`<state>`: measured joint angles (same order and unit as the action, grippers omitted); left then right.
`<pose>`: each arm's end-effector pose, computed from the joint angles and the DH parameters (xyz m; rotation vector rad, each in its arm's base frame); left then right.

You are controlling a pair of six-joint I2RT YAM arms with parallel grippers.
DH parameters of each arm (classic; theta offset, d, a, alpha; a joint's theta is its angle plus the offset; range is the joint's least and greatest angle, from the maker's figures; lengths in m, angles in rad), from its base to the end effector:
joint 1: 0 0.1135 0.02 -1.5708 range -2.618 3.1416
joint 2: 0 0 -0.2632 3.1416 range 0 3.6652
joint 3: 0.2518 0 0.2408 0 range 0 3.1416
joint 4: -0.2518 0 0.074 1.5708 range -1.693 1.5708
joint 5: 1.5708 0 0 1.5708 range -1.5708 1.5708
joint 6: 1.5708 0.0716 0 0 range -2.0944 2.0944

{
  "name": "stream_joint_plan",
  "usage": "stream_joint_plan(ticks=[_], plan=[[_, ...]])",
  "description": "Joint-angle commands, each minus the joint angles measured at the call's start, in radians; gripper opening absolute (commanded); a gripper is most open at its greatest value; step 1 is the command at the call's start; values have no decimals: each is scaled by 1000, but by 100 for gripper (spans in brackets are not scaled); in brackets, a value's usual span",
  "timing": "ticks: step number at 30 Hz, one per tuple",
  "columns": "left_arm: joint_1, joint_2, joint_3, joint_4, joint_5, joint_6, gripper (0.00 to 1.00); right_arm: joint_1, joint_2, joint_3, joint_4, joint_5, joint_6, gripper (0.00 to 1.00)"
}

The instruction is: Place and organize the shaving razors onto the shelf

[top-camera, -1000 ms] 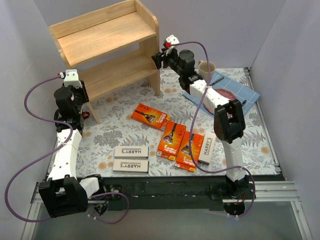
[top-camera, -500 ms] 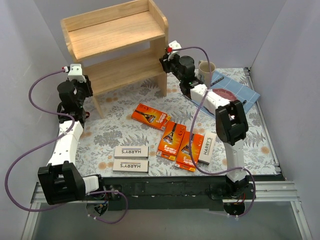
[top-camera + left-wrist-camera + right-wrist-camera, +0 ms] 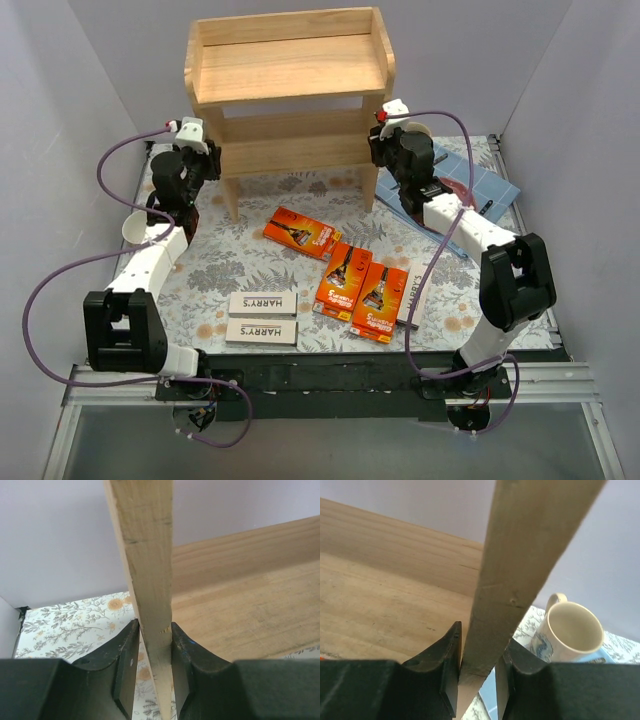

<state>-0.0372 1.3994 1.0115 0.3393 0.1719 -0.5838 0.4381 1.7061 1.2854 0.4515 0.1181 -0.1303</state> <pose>0.3574 -0.0256 0.3331 -0.3147 1.6239 -0.6150 0.4001 0.1781 0.3383 -0.3415 1.5039 0.1534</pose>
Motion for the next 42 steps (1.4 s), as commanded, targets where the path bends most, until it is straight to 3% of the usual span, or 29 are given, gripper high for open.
stream_joint_plan(ticks=[1, 5, 7, 8, 9, 10, 11, 15, 16, 21, 24, 29, 30, 34, 40, 42], plan=[[-27, 93, 16, -72, 23, 1, 9, 77, -123, -27, -31, -178, -45, 1], [-27, 115, 32, -56, -14, 2, 15, 100, -132, -35, -43, -140, -49, 1], [-27, 101, 30, -75, -18, -10, 27, 102, -131, -31, -53, -124, -49, 3], [-27, 70, 21, -85, -18, -14, 36, 102, -138, -25, -57, -123, -54, 18], [-27, 46, 13, -95, -11, -22, 46, 102, -143, -18, -63, -123, -60, 26], [-27, 20, 4, -115, -9, -30, 62, 100, -152, -14, -79, -123, -78, 34], [-27, -8, -5, -129, -6, -36, 68, 100, -175, -2, -89, -123, -89, 49], [-27, -225, -21, -291, 26, -80, 84, 99, -276, 6, -210, -97, -120, 70], [-27, -265, -21, -384, 31, -93, 98, 97, -302, -1, -239, -95, -118, 71], [-27, -443, -59, -603, 23, -100, 98, 97, -497, -153, -502, -156, -77, 76], [-27, -520, -117, -683, 27, -97, 98, 97, -585, -239, -617, -259, -143, 76], [-27, -495, -128, -856, 282, -135, 98, 97, -573, -290, -865, -478, -285, 78], [-27, -493, -139, -858, 399, -164, 98, 94, -554, -285, -895, -495, -290, 77], [-30, -519, -263, -736, 612, -279, 96, 77, -471, -273, -999, -505, -203, 74], [-144, -426, -372, -568, 695, -405, 89, 68, -441, -285, -1085, -561, -98, 68], [-242, -377, -389, -545, 707, -451, 88, 65, -454, -329, -1087, -549, -22, 68]])
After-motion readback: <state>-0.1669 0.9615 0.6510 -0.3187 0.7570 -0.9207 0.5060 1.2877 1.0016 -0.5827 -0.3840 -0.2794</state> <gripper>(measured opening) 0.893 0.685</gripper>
